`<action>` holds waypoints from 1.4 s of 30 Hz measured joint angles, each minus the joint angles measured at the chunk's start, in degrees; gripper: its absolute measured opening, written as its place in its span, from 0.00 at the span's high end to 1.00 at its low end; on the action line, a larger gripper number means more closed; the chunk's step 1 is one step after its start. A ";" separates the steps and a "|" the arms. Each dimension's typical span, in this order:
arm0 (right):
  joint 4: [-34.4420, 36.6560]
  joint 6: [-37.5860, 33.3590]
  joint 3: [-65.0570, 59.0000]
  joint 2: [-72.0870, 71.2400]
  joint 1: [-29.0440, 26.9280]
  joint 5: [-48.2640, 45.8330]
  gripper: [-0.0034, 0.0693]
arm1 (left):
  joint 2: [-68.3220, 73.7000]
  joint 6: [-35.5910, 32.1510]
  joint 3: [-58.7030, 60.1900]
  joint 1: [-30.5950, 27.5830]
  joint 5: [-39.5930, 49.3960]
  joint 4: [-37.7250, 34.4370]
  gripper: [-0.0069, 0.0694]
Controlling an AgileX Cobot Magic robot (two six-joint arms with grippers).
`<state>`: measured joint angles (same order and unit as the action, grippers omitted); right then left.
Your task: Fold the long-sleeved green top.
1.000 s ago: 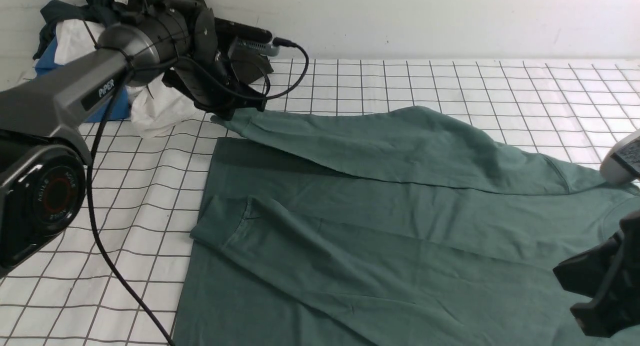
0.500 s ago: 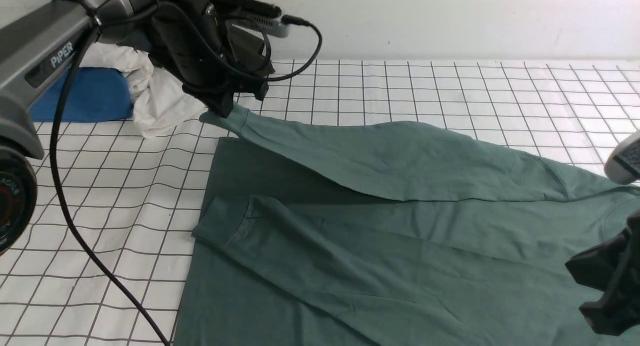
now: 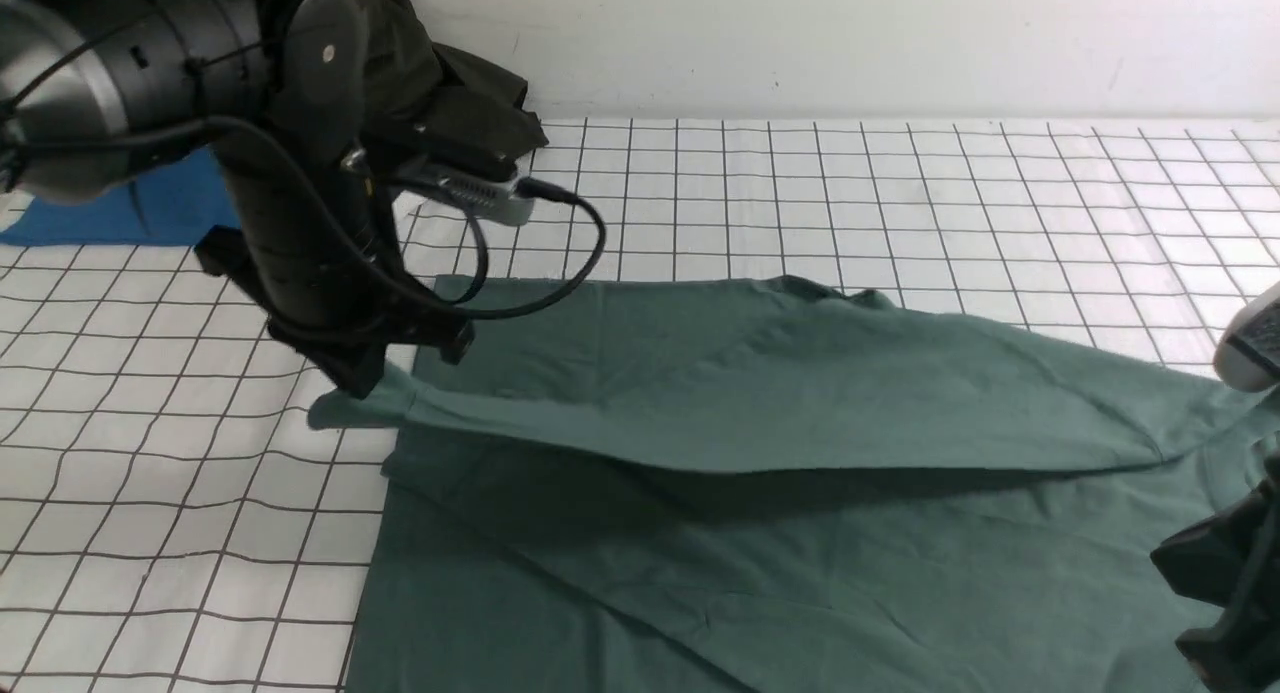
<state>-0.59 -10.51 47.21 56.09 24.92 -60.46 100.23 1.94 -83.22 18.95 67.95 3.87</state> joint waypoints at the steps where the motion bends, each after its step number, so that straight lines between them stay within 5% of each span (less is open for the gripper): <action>1: 0.12 0.00 0.00 0.00 0.00 0.06 0.97 | -0.38 0.08 1.16 -0.38 -0.59 0.00 0.92; 9: 1.72 0.00 0.00 0.00 0.00 -0.05 0.97 | -0.44 -1.46 9.17 -0.55 -5.32 -1.35 0.89; 16: 3.39 0.00 2.15 -0.11 0.00 -5.69 0.97 | -3.96 -5.26 9.54 -0.23 -2.98 -2.19 0.53; 21: 6.86 -1.00 4.44 -1.42 0.00 -10.23 0.97 | -13.50 -11.48 10.95 4.98 -0.55 -4.65 0.38; 25: 13.74 -4.28 4.58 -2.50 1.56 -11.04 0.97 | -20.94 -19.20 17.87 13.93 1.32 -8.90 0.35; 31: 14.75 -5.99 4.58 -5.26 5.79 -11.16 0.97 | -22.20 -26.02 34.96 24.45 -0.48 -9.09 0.35; 42: 10.89 -5.21 4.58 -5.81 6.34 -11.33 0.97 | -17.59 -29.40 48.73 27.62 -17.37 -8.67 0.35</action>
<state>10.30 -15.73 51.78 50.28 31.26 -71.79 82.63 -27.46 -34.49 46.57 50.58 -4.80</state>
